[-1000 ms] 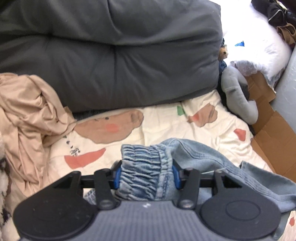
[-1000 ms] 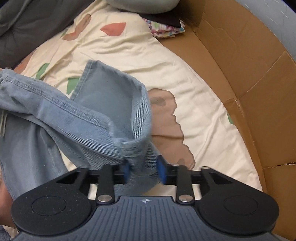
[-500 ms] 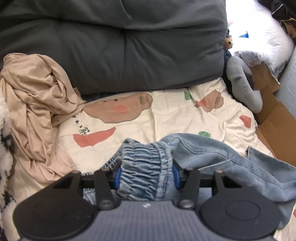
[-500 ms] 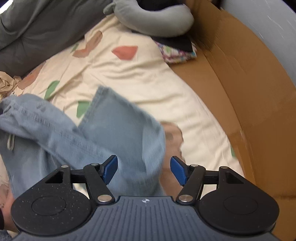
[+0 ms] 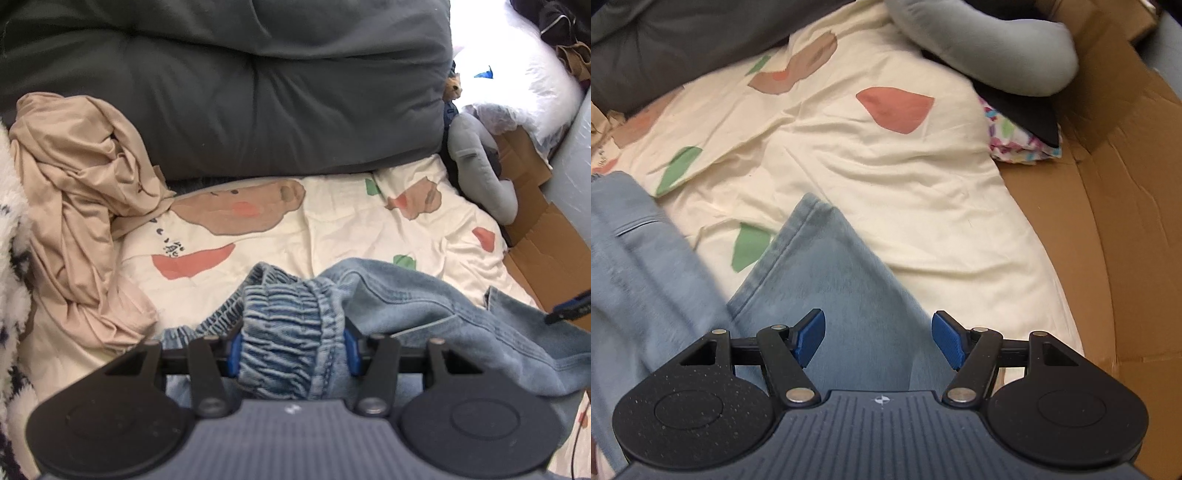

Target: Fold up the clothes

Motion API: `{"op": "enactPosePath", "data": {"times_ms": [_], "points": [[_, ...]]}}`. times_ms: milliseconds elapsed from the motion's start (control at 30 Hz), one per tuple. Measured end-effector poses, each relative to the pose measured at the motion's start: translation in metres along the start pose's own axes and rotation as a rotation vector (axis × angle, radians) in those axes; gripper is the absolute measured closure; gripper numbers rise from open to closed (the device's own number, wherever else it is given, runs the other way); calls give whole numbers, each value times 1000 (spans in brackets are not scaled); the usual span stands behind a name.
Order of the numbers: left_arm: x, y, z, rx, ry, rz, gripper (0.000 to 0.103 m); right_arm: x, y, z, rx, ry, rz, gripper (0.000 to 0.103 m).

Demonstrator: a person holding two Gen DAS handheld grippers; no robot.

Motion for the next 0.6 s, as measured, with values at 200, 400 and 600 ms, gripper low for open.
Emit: {"op": "enactPosePath", "data": {"times_ms": [200,400,600], "points": [[3,1,-2,1,9,-10,50,17,-29,27,21,55,-13,33],[3,3,-2,-8,24,-13,50,33,-58,44,75,117,-13,36],[2,2,4,-21,24,-18,50,21,-72,36,133,134,-55,95]]}}
Point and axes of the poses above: each gripper's, at about its wrist camera, not at the fingertips, and y roughly against the way its jaws point, x to its left, z to its top, the point moved 5 cm from there along -y, roughly the way its jaws point, and after that the axes turned 2 degrees about y, right-handed, at the moved point
